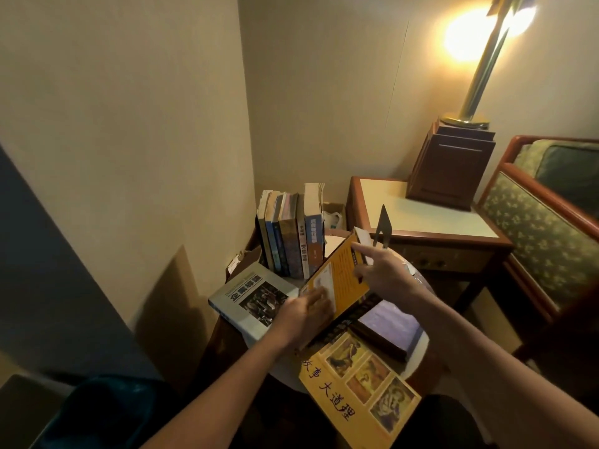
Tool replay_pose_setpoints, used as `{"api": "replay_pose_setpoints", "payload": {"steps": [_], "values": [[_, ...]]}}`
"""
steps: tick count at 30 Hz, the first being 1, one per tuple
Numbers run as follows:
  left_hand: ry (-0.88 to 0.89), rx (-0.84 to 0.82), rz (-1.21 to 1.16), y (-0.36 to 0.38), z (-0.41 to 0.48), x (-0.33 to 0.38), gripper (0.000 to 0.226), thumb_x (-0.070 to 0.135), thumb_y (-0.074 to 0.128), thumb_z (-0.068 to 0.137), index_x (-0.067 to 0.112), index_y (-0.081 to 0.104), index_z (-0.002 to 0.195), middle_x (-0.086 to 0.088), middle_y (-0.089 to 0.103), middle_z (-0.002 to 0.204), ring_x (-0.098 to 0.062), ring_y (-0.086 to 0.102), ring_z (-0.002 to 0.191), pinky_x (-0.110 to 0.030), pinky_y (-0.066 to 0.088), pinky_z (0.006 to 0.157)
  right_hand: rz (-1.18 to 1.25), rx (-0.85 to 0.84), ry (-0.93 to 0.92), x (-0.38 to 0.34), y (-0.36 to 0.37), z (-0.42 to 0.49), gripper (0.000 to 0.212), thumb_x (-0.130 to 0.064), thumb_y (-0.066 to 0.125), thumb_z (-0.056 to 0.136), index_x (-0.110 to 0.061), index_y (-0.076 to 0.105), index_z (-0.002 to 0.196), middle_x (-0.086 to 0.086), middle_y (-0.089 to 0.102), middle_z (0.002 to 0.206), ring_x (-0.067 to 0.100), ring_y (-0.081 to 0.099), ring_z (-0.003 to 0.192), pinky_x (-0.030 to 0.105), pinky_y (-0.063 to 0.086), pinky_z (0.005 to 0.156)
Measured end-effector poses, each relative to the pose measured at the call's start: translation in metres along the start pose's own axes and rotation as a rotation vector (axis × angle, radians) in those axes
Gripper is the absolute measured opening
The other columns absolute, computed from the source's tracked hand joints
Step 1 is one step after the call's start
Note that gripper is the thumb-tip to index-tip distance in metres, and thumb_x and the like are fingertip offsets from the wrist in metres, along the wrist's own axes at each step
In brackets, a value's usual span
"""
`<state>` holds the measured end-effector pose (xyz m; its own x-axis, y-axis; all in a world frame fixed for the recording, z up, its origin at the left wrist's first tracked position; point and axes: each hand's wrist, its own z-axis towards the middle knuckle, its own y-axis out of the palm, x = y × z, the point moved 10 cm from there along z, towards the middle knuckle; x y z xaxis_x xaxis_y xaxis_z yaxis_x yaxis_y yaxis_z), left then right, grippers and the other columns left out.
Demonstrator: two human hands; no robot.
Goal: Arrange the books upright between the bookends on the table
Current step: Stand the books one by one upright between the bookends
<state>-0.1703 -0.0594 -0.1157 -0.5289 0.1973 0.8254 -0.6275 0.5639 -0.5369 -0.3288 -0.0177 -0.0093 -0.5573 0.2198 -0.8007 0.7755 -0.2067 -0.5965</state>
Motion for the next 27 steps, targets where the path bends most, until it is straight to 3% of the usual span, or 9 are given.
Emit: {"api": "replay_pose_setpoints", "payload": {"steps": [2, 6, 9, 12, 15, 18, 21, 24, 27], "values": [[-0.022, 0.001, 0.063, -0.005, 0.009, -0.014, 0.065, 0.064, 0.038, 0.098, 0.027, 0.043, 0.152, -0.008, 0.052, 0.147, -0.024, 0.054, 0.127, -0.024, 0.049, 0.091, -0.043, 0.014, -0.015, -0.003, -0.017, 0.002, 0.058, -0.005, 0.057, 0.098, -0.024, 0.043, 0.150, 0.001, 0.058, 0.126, 0.032, 0.070, 0.094, 0.047, 0.061, 0.077], [-0.111, 0.047, 0.197, -0.027, 0.032, -0.045, 0.058, 0.053, 0.041, 0.103, 0.026, 0.037, 0.155, -0.010, 0.041, 0.157, -0.030, 0.039, 0.143, -0.043, 0.037, 0.111, -0.132, 0.080, -0.075, -0.013, -0.054, 0.008, 0.054, -0.005, 0.055, 0.099, -0.021, 0.043, 0.150, 0.009, 0.063, 0.123, 0.017, 0.067, 0.087, 0.015, 0.055, 0.056], [-0.156, 0.059, 0.251, -0.038, 0.050, -0.065, 0.060, 0.054, 0.043, 0.102, 0.028, 0.035, 0.155, -0.012, 0.040, 0.157, -0.032, 0.038, 0.143, -0.045, 0.037, 0.114, -0.192, 0.150, -0.121, -0.019, -0.078, 0.021, 0.054, -0.006, 0.055, 0.099, -0.020, 0.044, 0.150, 0.014, 0.058, 0.136, 0.021, 0.066, 0.095, 0.015, 0.054, 0.055], [-0.153, 0.047, 0.328, -0.040, 0.069, -0.083, 0.067, 0.062, 0.039, 0.099, 0.029, 0.030, 0.157, -0.009, 0.039, 0.158, -0.031, 0.036, 0.144, -0.050, 0.038, 0.113, -0.197, 0.199, -0.133, -0.017, -0.085, 0.039, 0.056, -0.005, 0.054, 0.100, -0.020, 0.042, 0.152, 0.016, 0.055, 0.141, 0.031, 0.066, 0.110, 0.017, 0.057, 0.064], [-0.180, 0.014, 0.398, -0.037, 0.085, -0.105, 0.072, 0.070, 0.034, 0.096, 0.028, 0.032, 0.155, -0.007, 0.044, 0.155, -0.031, 0.039, 0.142, -0.051, 0.040, 0.111, -0.219, 0.238, -0.153, -0.020, -0.080, 0.054, 0.056, -0.006, 0.052, 0.101, -0.020, 0.038, 0.153, 0.014, 0.057, 0.139, 0.032, 0.064, 0.118, 0.032, 0.059, 0.078], [-0.187, -0.007, 0.502, -0.036, 0.096, -0.127, 0.071, 0.072, 0.032, 0.095, 0.031, 0.036, 0.153, -0.004, 0.021, 0.166, -0.032, 0.010, 0.154, -0.054, 0.017, 0.122, -0.221, 0.257, -0.152, -0.017, -0.069, 0.073, 0.056, -0.007, 0.049, 0.102, -0.021, 0.034, 0.154, 0.013, 0.058, 0.138, 0.035, 0.061, 0.121, 0.048, 0.056, 0.084], [-0.132, 0.038, 0.635, -0.037, 0.099, -0.138, 0.077, 0.072, 0.024, 0.097, 0.032, 0.009, 0.161, -0.003, -0.008, 0.168, -0.030, -0.016, 0.153, -0.050, -0.007, 0.123, -0.254, 0.278, -0.165, -0.016, -0.058, 0.093, 0.057, -0.003, 0.047, 0.102, -0.019, 0.032, 0.154, 0.016, 0.055, 0.142, 0.033, 0.065, 0.113, 0.032, 0.055, 0.082], [-0.088, 0.147, 0.721, -0.038, 0.094, -0.143, 0.081, 0.077, 0.010, 0.093, 0.033, -0.004, 0.160, -0.003, -0.012, 0.168, -0.028, -0.018, 0.153, -0.046, -0.012, 0.122, -0.256, 0.291, -0.182, -0.016, -0.045, 0.115, 0.057, 0.000, 0.046, 0.101, -0.016, 0.034, 0.154, 0.017, 0.050, 0.147, 0.020, 0.062, 0.086, 0.017, 0.056, 0.059], [-0.080, 0.164, 0.753, -0.035, 0.096, -0.146, 0.085, 0.080, -0.003, 0.086, 0.035, -0.009, 0.159, -0.002, -0.015, 0.167, -0.027, -0.020, 0.152, -0.047, -0.012, 0.123, -0.282, 0.284, -0.186, -0.013, -0.033, 0.141, 0.057, -0.002, 0.048, 0.100, -0.017, 0.036, 0.154, 0.018, 0.055, 0.142, 0.018, 0.067, 0.074, 0.021, 0.054, 0.057]]}}
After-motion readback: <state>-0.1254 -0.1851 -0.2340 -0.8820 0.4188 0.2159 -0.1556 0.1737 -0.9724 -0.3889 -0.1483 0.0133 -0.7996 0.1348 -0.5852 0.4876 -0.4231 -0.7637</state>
